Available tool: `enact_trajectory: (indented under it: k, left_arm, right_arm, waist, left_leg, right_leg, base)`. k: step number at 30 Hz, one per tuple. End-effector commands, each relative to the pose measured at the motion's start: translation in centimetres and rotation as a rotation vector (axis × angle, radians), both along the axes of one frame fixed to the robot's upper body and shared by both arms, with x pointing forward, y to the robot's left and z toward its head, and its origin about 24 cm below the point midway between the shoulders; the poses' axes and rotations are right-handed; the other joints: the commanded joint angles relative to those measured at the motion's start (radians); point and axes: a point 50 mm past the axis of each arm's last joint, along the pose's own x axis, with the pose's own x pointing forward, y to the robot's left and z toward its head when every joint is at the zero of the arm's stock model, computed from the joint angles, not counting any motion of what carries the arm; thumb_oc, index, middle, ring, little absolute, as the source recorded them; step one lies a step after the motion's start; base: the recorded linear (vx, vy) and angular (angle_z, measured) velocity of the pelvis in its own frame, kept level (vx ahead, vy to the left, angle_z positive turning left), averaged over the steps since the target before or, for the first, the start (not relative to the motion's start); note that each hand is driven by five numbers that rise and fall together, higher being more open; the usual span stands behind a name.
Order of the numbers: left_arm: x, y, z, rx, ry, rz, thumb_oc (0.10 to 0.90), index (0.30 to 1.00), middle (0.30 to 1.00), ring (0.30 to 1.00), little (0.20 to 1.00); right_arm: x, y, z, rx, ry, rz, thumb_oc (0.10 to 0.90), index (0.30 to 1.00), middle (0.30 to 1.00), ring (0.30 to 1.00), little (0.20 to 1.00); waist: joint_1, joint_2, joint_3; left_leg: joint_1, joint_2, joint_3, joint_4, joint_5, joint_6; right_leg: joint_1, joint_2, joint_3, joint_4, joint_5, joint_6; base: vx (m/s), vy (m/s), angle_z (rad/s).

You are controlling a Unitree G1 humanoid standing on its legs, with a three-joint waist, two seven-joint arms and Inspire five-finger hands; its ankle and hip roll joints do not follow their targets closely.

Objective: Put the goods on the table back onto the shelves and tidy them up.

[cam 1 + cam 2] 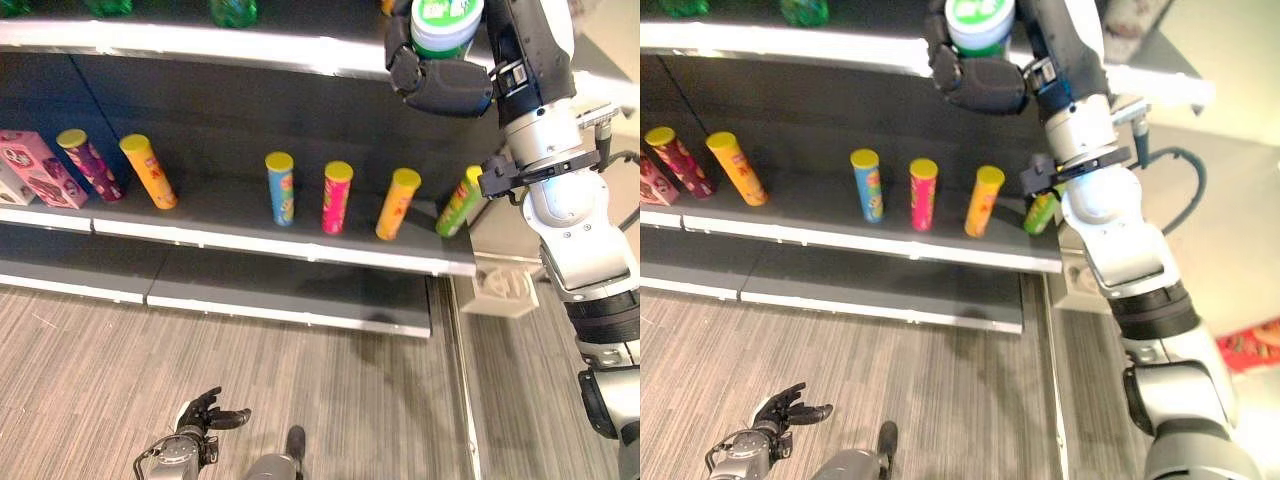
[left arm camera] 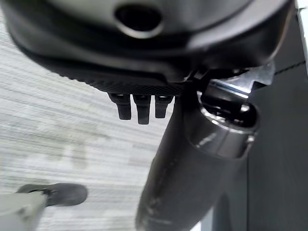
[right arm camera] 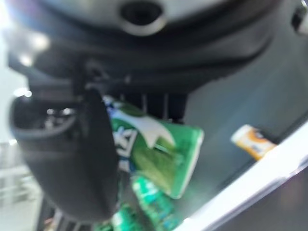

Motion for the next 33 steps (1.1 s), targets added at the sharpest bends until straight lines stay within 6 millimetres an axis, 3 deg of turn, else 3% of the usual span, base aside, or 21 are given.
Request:
enact_trajectory:
  k: [1, 2, 3, 4, 5, 6, 9, 19, 25, 29, 30, 33]
  left_arm:
    - [-1.5, -0.1, -0.4, 0.028, 0.019, -0.066, 0.800, 0.900, 0.900, 0.900, 0.900]
    - [-2.6, -0.6, -1.1, 0.073, 0.099, -0.126, 0.800, 0.900, 0.900, 0.900, 0.900]
    - [-2.4, 0.2, -0.6, 0.077, 0.068, -0.118, 0.800, 0.900, 0.900, 0.900, 0.900]
    - [-2.6, 0.0, -0.7, 0.029, 0.065, -0.083, 0.800, 0.900, 0.900, 0.900, 0.900]
    - [-2.8, -0.1, -0.9, 0.025, 0.067, -0.067, 0.800, 0.900, 0.900, 0.900, 0.900]
    - [-3.7, -0.6, -1.4, 0.010, 0.084, -0.050, 0.800, 0.900, 0.900, 0.900, 0.900]
    - [-4.1, -0.6, -1.5, 0.008, 0.091, -0.038, 0.800, 0.900, 0.900, 0.900, 0.900]
    - [-4.7, -0.8, -1.8, -0.003, 0.118, -0.019, 0.800, 0.900, 0.900, 0.900, 0.900]
    - [-5.4, -1.0, -2.2, -0.008, 0.150, -0.005, 0.800, 0.900, 0.900, 0.900, 0.900]
    - [-5.4, -1.0, -2.2, -0.008, 0.150, -0.005, 0.800, 0.900, 0.900, 0.900, 0.900]
    - [-5.4, -1.1, -2.3, -0.008, 0.153, -0.001, 0.800, 0.900, 0.900, 0.900, 0.900]
    - [-5.2, -1.0, -2.2, -0.005, 0.144, 0.002, 0.800, 0.900, 0.900, 0.900, 0.900]
  right_arm:
    - [-2.3, -1.4, 6.4, 0.099, -0.252, -0.005, 0.400, 0.300, 0.300, 0.300, 0.300]
    - [-1.5, -3.3, 5.2, 0.128, -0.237, -0.102, 0.400, 0.300, 0.300, 0.300, 0.300]
    - [-2.1, -3.0, 7.0, 0.060, -0.262, -0.106, 0.400, 0.300, 0.300, 0.300, 0.300]
    - [-2.6, -1.3, 7.2, 0.047, -0.264, -0.018, 0.400, 0.300, 0.300, 0.300, 0.300]
    - [-1.9, -2.0, 7.5, 0.095, -0.242, -0.037, 0.400, 0.300, 0.300, 0.300, 0.300]
    - [-1.6, -1.5, 6.5, 0.129, -0.231, -0.002, 0.400, 0.300, 0.300, 0.300, 0.300]
    - [-1.2, -1.3, 6.4, 0.120, -0.214, -0.002, 0.400, 0.300, 0.300, 0.300, 0.300]
    - [2.8, -1.1, 4.7, 0.231, 0.024, 0.061, 0.400, 0.300, 0.300, 0.300, 0.300]
    - [5.1, -2.6, 3.3, 0.315, 0.151, -0.005, 0.400, 0.300, 0.300, 0.300, 0.300]
    - [5.1, -2.6, 3.3, 0.315, 0.151, -0.005, 0.400, 0.300, 0.300, 0.300, 0.300]
    - [6.2, -3.5, 2.4, 0.378, 0.197, -0.066, 0.400, 0.300, 0.300, 0.300, 0.300]
    - [6.3, -4.1, 2.6, 0.385, 0.190, -0.107, 0.400, 0.300, 0.300, 0.300, 0.300]
  waist:
    - [-0.007, 0.004, -0.103]
    - [-0.016, -0.002, -0.091]
    - [-0.013, -0.011, -0.082]
    - [-0.010, -0.019, -0.076]
    - [-0.008, -0.024, -0.088]
    - [-0.006, -0.028, -0.125]
    - [0.003, -0.033, -0.138]
    - [0.033, -0.063, -0.163]
    - [0.038, -0.075, -0.162]
    - [0.038, -0.075, -0.162]
    - [0.044, -0.081, -0.156]
    - [0.045, -0.082, -0.154]
  left_leg:
    - [0.019, 0.063, 0.027, -0.024, -0.052, -0.160]
    - [0.035, 0.055, 0.031, -0.025, -0.072, -0.157]
    - [0.036, 0.046, 0.001, -0.012, -0.071, -0.160]
    - [0.049, 0.041, -0.017, -0.013, -0.073, -0.158]
    - [0.056, 0.037, -0.021, -0.021, -0.073, -0.157]
    - [0.075, 0.040, -0.006, -0.025, -0.087, -0.159]
    - [0.085, 0.043, -0.017, -0.025, -0.090, -0.160]
    - [0.084, 0.056, -0.043, -0.025, -0.097, -0.172]
    - [0.078, 0.062, -0.045, -0.025, -0.096, -0.177]
    - [0.078, 0.062, -0.045, -0.025, -0.096, -0.177]
    - [0.072, 0.064, -0.049, -0.025, -0.096, -0.177]
    - [0.067, 0.065, -0.049, -0.025, -0.095, -0.178]
  right_leg:
    - [-0.116, 0.062, -0.024, -0.221, 0.075, -0.024]
    - [-0.123, 0.099, 0.000, -0.251, 0.060, -0.023]
    - [-0.088, 0.094, 0.022, -0.289, 0.060, -0.002]
    - [-0.082, 0.101, 0.036, -0.291, 0.063, -0.014]
    - [-0.075, 0.108, 0.041, -0.314, 0.075, -0.011]
    - [-0.034, 0.115, 0.027, -0.382, 0.094, -0.005]
    - [-0.011, 0.120, 0.028, -0.404, 0.097, -0.005]
    - [0.025, 0.127, 0.003, -0.430, 0.085, -0.011]
    - [0.025, 0.128, -0.009, -0.429, 0.082, -0.011]
    - [0.025, 0.128, -0.009, -0.429, 0.082, -0.011]
    - [0.021, 0.128, -0.013, -0.429, 0.084, -0.010]
    - [0.018, 0.128, -0.014, -0.429, 0.084, -0.010]
  base:
    - [0.11, -0.005, 0.32]
    - [0.08, 0.006, 0.69]
    - [0.15, 0.008, 1.14]
    - [0.13, -0.005, 1.20]
    - [0.25, -0.076, 0.88]
    - [0.19, -0.078, 0.27]
    - [0.11, -0.053, -0.16]
    - [0.03, -0.042, 0.08]
    - [0.00, -0.009, 0.04]
    - [0.00, 0.000, 0.00]
    - [0.00, 0.000, 0.00]
    - [0.00, 0.002, 0.02]
